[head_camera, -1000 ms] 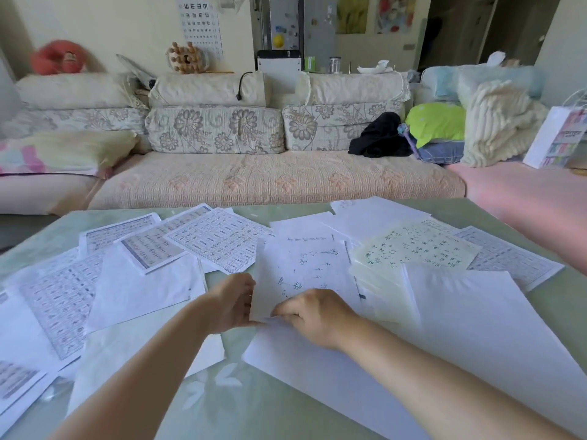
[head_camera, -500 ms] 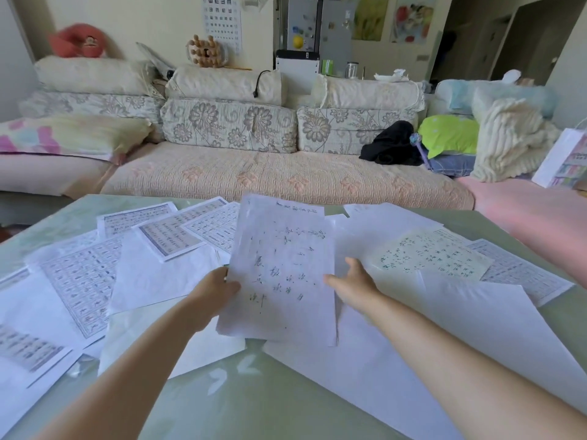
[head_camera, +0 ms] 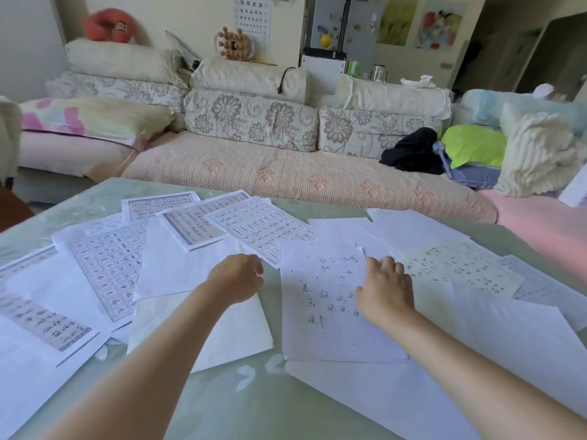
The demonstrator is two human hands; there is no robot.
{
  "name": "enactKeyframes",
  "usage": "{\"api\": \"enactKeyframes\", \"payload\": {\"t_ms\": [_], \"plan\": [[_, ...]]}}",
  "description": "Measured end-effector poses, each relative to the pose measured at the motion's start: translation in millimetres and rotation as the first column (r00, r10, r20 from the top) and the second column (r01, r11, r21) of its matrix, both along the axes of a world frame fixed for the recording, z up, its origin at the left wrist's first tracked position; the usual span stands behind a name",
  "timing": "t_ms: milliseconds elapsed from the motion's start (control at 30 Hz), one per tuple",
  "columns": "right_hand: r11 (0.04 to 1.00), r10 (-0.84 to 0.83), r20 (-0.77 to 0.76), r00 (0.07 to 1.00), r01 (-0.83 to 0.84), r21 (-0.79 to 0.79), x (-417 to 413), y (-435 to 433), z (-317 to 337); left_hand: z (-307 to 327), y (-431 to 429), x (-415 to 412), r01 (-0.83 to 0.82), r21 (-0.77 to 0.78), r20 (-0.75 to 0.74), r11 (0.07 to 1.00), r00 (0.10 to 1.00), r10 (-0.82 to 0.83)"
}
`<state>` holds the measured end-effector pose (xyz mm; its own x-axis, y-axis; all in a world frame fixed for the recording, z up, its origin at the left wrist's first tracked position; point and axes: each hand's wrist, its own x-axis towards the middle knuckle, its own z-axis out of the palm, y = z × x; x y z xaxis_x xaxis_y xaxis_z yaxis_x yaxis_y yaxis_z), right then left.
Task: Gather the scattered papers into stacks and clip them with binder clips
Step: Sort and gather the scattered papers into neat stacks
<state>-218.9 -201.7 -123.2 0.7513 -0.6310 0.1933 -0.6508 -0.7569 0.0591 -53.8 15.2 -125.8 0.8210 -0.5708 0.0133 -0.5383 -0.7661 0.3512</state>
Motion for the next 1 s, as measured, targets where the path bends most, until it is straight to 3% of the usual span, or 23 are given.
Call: {"api": "enactKeyframes", "payload": {"t_ms": [100, 267, 400, 500, 600, 667, 767, 833, 867, 900, 933, 967, 1000], "plan": [[0.966, 0.236, 0.08, 0.968, -0.243, 0.087, 37, 25, 3, -4, 10, 17, -0.028, 0.184, 0.167, 0.982, 0.986, -0.003], [0.841, 0.519, -0.023, 0.855, -0.506, 0.191, 115, 66, 5, -16, 45, 40, -0.107, 0.223, 0.006, 0.969, 0.994, 0.109], [0.849, 0.526, -0.233, 0.818, -0.49, 0.197, 161, 72, -7, -24, 56, 44, -0.072, 0.144, 0.075, 0.987, 0.995, 0.062], [0.875, 0.476, -0.243, 0.845, -0.429, 0.224, 181, 64, -14, -27, 58, 45, -0.028, 0.124, 0.263, 0.992, 0.965, -0.006], [0.879, 0.476, -0.26, 0.84, -0.466, 0.103, 189, 59, -19, -29, 61, 49, 0.013, 0.126, 0.392, 0.992, 0.918, -0.062], [0.862, 0.486, -0.278, 0.828, -0.507, -0.001, 190, 60, -20, -28, 63, 52, -0.019, 0.112, 0.384, 0.993, 0.923, -0.025], [0.857, 0.498, -0.204, 0.843, -0.514, -0.029, 192, 62, -22, -21, 64, 54, -0.138, -0.021, 0.305, 0.99, 0.942, 0.138], [0.849, 0.491, 0.04, 0.87, -0.489, 0.2, 192, 78, -17, -14, 65, 53, -0.197, -0.094, 0.286, 0.976, 0.933, 0.217], [0.769, 0.387, 0.239, 0.891, -0.455, 0.45, 191, 89, -11, -11, 66, 52, -0.199, -0.108, 0.292, 0.974, 0.93, 0.223], [0.553, 0.186, 0.374, 0.908, -0.412, 0.724, 193, 99, -5, -9, 67, 49, -0.173, -0.103, 0.291, 0.98, 0.936, 0.196], [0.289, -0.016, 0.371, 0.928, -0.351, 0.891, 194, 105, 2, -9, 68, 47, -0.118, -0.076, 0.274, 0.99, 0.952, 0.134], [0.099, -0.116, 0.302, 0.946, -0.292, 0.951, 196, 108, 8, -7, 69, 44, -0.054, -0.045, 0.234, 0.998, 0.97, 0.063], [0.043, -0.108, 0.229, 0.967, -0.225, 0.973, 196, 108, 12, -6, 69, 40, -0.002, -0.035, 0.162, 0.999, 0.987, 0.008]]}}
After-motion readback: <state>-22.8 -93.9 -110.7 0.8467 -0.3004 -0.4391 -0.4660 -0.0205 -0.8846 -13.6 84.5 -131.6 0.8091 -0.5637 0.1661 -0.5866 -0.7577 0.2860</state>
